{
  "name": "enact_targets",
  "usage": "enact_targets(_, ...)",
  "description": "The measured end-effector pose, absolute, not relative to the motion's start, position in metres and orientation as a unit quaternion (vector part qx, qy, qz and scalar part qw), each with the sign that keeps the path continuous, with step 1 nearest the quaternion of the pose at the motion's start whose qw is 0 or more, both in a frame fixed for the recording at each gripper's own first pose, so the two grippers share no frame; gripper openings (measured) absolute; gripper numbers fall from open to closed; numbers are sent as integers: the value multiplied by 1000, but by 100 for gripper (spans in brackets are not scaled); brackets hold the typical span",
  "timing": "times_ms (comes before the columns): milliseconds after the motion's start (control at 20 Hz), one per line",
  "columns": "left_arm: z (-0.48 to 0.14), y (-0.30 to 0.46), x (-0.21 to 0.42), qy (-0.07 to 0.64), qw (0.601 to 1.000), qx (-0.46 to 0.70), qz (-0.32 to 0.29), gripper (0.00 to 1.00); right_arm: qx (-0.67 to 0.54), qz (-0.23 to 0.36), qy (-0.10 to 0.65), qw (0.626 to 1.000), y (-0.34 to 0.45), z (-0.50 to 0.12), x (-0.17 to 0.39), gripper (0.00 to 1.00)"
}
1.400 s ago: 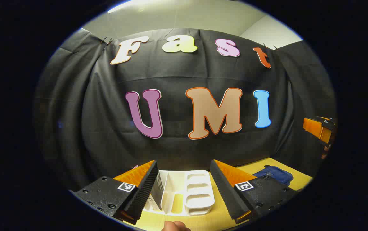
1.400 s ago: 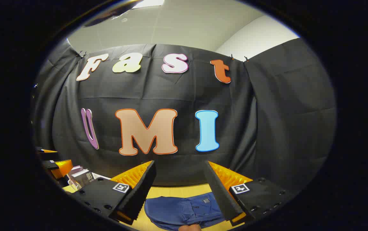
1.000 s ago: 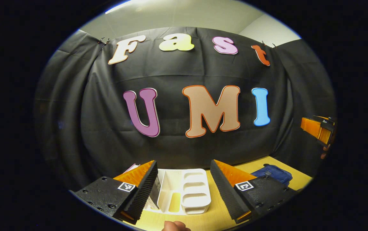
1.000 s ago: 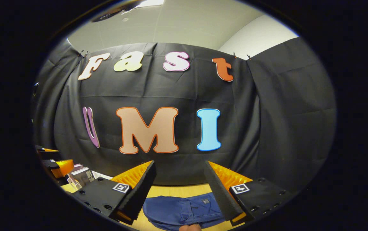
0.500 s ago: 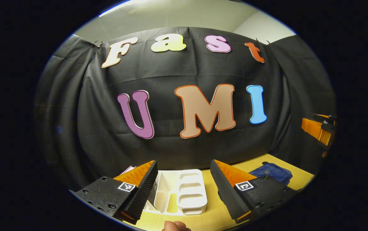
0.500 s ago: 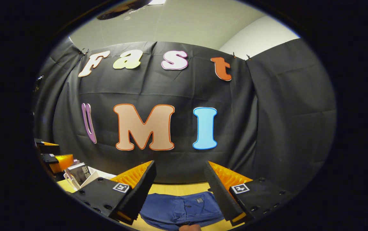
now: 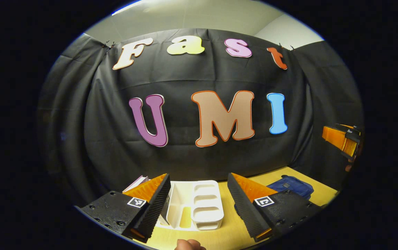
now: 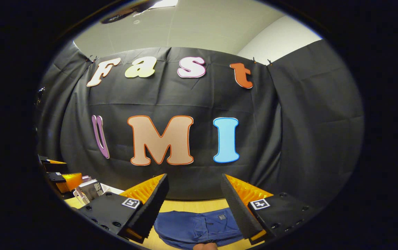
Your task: Open the schoolbag, grab two books from the bookshelf and put them into the schoolbag.
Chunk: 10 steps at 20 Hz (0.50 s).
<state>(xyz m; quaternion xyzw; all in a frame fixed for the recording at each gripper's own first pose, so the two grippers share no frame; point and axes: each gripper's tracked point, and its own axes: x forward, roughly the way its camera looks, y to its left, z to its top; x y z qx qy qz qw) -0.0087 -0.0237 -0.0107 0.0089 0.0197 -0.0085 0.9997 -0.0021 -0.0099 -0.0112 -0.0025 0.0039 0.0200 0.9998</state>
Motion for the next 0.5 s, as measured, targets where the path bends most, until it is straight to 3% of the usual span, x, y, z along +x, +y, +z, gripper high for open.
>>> enact_targets(350, -14, -6, -1, 24, 1000, 18, 7, 97, -37, 34, 3, 999, 5, -17, 7, 98)
enact_targets(500, -16, -5, 1, 28, 999, 21, 3, 93, -93, 74, 27, 993, 19, -40, 13, 98)
